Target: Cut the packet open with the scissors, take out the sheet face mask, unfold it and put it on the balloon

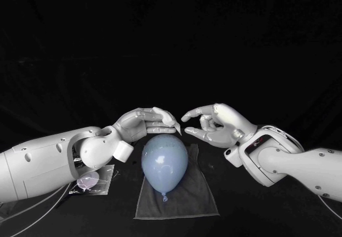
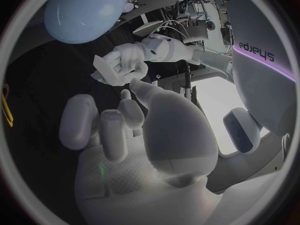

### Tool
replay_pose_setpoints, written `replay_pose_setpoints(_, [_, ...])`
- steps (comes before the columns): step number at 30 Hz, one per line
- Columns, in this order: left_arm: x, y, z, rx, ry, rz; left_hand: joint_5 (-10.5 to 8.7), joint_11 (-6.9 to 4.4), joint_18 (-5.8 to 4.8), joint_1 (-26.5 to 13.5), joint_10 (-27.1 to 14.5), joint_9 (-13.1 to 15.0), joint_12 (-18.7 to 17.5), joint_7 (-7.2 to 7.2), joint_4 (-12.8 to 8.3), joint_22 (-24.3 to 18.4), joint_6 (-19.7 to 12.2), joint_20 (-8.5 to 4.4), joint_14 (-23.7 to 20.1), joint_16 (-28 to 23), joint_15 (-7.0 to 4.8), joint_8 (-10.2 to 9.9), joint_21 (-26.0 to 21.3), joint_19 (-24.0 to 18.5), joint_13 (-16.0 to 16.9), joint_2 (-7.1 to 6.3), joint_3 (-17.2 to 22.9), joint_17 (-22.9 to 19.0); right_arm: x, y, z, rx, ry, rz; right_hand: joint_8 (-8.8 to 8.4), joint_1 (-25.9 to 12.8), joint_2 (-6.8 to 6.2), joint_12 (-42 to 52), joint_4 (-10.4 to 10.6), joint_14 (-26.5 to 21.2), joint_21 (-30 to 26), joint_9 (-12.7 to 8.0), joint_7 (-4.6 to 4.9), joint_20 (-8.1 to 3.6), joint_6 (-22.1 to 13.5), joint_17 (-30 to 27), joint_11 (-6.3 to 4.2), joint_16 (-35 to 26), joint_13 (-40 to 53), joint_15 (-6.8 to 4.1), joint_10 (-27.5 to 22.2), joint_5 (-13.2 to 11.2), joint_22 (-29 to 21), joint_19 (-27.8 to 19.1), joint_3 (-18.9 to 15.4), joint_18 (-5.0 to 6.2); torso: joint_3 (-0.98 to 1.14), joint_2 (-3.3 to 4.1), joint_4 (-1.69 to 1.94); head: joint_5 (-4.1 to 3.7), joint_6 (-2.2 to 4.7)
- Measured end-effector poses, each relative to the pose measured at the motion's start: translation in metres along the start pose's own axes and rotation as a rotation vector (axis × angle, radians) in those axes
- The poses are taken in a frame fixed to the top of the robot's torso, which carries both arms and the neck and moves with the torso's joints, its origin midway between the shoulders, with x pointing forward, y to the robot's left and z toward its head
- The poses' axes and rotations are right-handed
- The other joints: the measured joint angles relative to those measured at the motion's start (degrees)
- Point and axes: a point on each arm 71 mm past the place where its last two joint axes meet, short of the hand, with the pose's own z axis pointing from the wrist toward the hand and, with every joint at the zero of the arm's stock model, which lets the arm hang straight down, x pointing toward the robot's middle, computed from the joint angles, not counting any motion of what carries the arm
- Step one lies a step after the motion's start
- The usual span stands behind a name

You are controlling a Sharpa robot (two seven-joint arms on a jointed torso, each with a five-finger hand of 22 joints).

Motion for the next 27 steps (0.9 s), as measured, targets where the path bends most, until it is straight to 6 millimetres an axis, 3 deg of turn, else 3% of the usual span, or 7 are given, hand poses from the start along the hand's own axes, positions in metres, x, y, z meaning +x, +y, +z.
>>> replay_pose_setpoints(10, [0.005, 0.0, -0.001, -0.002, 0.012, 0.001, 0.0, 0.0, -0.02, -0.1, 0.0, 0.0, 0.0, -0.03, 0.0, 0.0, -0.1, 0.0, 0.0, 0.0, 0.0, 0.2, 0.0, 0.0, 0.0, -0.15, 0.0, -0.1, 0.004, 0.006, 0.005, -0.024, -0.043, -0.019, -0.59, -0.4, -0.44, -0.4, 0.3, 0.1, -0.4, -0.2, 0.08, 0.2, -0.5, -0.1, 0.34, -0.4, -0.4, 0.3, -0.3, -0.2, 0.0, -0.2, -0.6, -0.02, -0.03, -0.07, 0.04, -0.64, -0.12])
replay_pose_setpoints(22, [0.011, 0.001, 0.0, -0.004, 0.023, -0.001, -0.01, 0.0, -0.05, -0.2, 0.0, 0.0, 0.0, 0.02, 0.0, 0.0, -0.2, 0.0, 0.0, -0.1, 0.01, 0.3, 0.0, 0.0, 0.0, -0.23, 0.0, -0.1, 0.008, 0.006, 0.011, -0.024, -0.051, -0.033, -0.59, 0.0, -0.84, -0.4, 0.1, 0.1, -0.6, -0.3, 0.05, 0.4, -0.5, 0.0, 0.34, -0.4, -0.3, 0.3, -0.4, -0.2, 0.0, -0.4, -0.9, -0.33, -0.03, -0.13, 0.01, -0.34, 0.09])
replay_pose_setpoints(27, [0.012, 0.002, 0.0, -0.004, 0.025, -0.001, -0.01, 0.0, -0.06, -0.2, 0.0, 0.0, 0.0, 0.02, 0.0, 0.0, -0.2, 0.0, 0.0, -0.2, 0.01, 0.3, 0.0, 0.0, 0.0, -0.24, 0.0, -0.1, 0.01, 0.005, 0.013, -0.022, -0.042, -0.045, -0.52, 1.1, -0.58, -0.4, -0.6, 0.1, -0.6, -0.1, -0.37, 0.4, 1.4, 0.0, 0.34, -0.5, -0.1, 0.3, -0.3, -0.2, 0.1, -0.4, -0.5, -0.35, -0.06, -0.13, 0.03, -0.31, 0.05])
